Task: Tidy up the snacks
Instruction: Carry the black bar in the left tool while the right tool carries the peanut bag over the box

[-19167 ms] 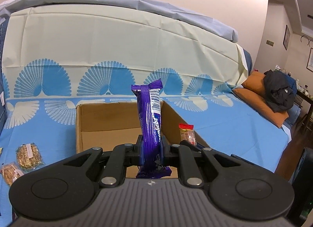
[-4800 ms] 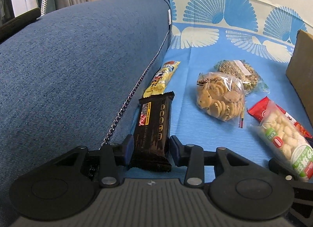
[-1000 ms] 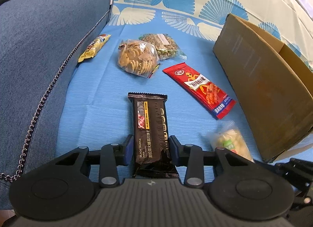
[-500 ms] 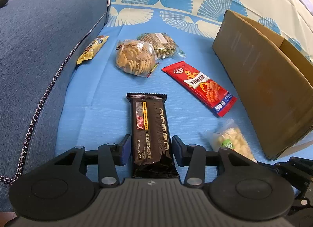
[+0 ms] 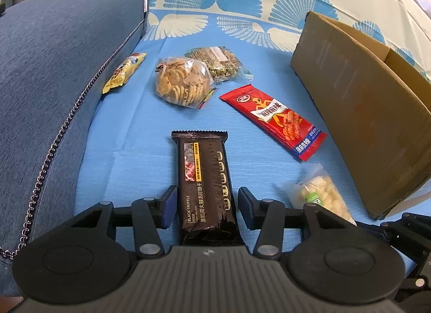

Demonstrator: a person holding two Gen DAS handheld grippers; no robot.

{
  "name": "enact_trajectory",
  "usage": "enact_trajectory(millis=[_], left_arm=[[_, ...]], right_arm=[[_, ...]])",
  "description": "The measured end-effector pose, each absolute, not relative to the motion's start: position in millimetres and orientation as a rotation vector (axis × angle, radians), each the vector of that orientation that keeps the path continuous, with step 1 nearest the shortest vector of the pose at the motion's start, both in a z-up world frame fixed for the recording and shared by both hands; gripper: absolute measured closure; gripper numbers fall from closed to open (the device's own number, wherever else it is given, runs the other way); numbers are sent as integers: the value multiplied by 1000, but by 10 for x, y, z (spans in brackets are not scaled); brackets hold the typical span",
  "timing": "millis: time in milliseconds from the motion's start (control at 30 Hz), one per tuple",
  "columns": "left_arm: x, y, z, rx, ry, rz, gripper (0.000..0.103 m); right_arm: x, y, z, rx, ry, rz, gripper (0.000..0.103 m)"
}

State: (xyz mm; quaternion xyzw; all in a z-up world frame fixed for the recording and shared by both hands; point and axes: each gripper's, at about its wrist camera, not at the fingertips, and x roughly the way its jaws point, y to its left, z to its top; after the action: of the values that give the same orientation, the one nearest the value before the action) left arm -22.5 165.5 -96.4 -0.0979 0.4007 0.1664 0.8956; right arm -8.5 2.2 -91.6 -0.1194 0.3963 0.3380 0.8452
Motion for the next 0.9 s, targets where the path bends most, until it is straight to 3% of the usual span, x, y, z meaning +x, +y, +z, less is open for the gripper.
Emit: enact_trajectory(millis=[167,267,600,900], left_arm=[[-215,1632,-970,-181,832,341,51],[-202,1610,-974,-157,829,346,59],[-469,1603,-708,-237,655,145,60],[-666,1495,-495,-296,555,-59,60]], right_arm=[[-89,19,-912,-269,817,717,60],[-105,5,-899,-280,799,719,65],[-252,-148,-662,-281,681,738,65],[-481,-512,-57,-215,522,669,65]])
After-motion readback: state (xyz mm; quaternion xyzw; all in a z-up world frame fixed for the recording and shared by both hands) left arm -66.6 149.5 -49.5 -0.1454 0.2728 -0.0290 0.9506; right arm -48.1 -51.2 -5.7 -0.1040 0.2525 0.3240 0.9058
